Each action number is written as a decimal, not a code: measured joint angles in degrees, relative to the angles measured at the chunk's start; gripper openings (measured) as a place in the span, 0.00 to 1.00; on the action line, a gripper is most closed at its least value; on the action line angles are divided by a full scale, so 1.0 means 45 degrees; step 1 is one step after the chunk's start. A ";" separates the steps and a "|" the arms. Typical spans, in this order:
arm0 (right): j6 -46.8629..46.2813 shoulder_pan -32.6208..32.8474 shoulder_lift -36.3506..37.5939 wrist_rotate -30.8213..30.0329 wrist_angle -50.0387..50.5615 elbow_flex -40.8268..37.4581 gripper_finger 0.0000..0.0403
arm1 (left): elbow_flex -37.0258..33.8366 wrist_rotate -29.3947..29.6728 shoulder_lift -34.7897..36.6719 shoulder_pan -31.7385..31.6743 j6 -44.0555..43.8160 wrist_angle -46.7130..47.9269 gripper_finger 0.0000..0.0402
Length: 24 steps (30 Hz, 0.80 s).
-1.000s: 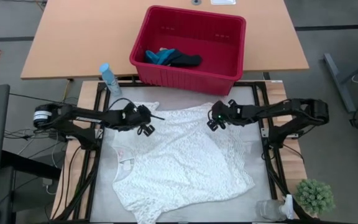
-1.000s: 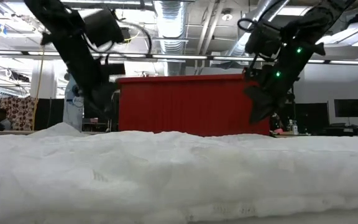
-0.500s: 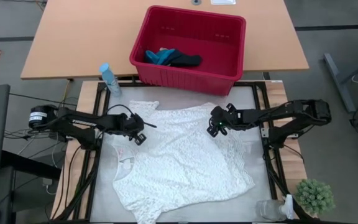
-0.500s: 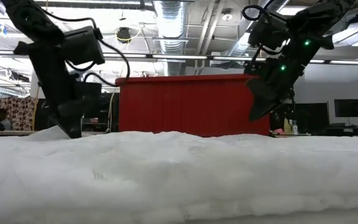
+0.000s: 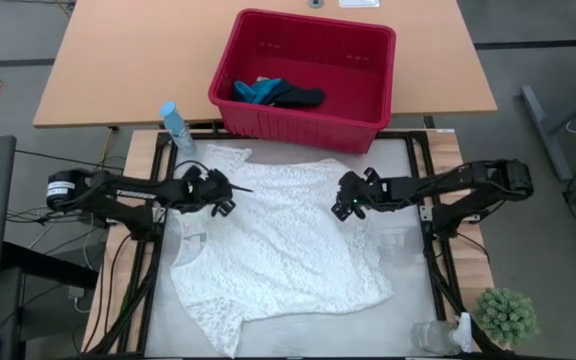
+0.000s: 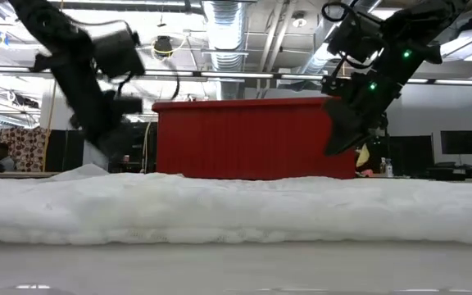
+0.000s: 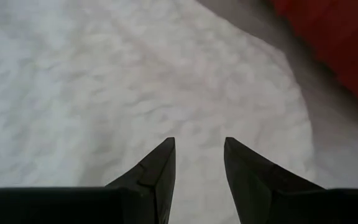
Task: Fold Laundry from Bin
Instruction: Fold the white shirt
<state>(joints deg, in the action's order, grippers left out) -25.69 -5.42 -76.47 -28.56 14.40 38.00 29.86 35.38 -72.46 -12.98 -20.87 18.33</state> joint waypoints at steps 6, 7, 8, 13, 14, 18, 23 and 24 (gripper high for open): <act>0.0348 0.0923 0.0101 0.0225 -0.0213 0.0000 0.40 | 0.1245 -0.0390 0.0878 0.1482 0.1249 0.0250 0.00; 0.0470 0.1134 0.0133 0.0432 -0.0225 0.0006 0.40 | 0.1441 -0.1026 0.1054 0.1769 0.1509 0.0393 0.00; 0.0643 0.1360 0.0234 0.0786 -0.0196 0.0010 0.40 | 0.1606 -0.1763 0.1237 0.2066 0.1728 0.0510 0.00; 0.1356 0.3007 0.0759 0.4524 -0.0179 0.0010 0.40 | 0.1939 -0.6375 0.2277 0.4074 0.1837 0.0485 0.00; 0.1299 0.3460 0.0821 0.5061 -0.0229 0.0010 0.40 | 0.1926 -0.6961 0.2415 0.4684 0.1664 0.0307 0.00; 0.0451 0.5430 0.0850 0.5454 -0.0673 0.0010 0.40 | 0.1910 -0.6087 0.2463 0.7772 0.0233 -0.0172 0.00; 0.0246 0.7384 0.0831 0.5064 -0.1835 0.0010 0.40 | 0.2165 -0.2635 0.1711 1.1388 -0.1556 -0.0492 0.00; -0.0002 0.7674 0.0831 0.4766 -0.2053 0.0010 0.40 | 0.2328 -0.2068 0.1513 1.1903 -0.1963 -0.0519 0.00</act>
<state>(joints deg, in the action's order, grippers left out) -25.70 29.11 -72.73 -7.11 5.16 38.04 40.34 26.08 -65.65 40.58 -29.70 15.99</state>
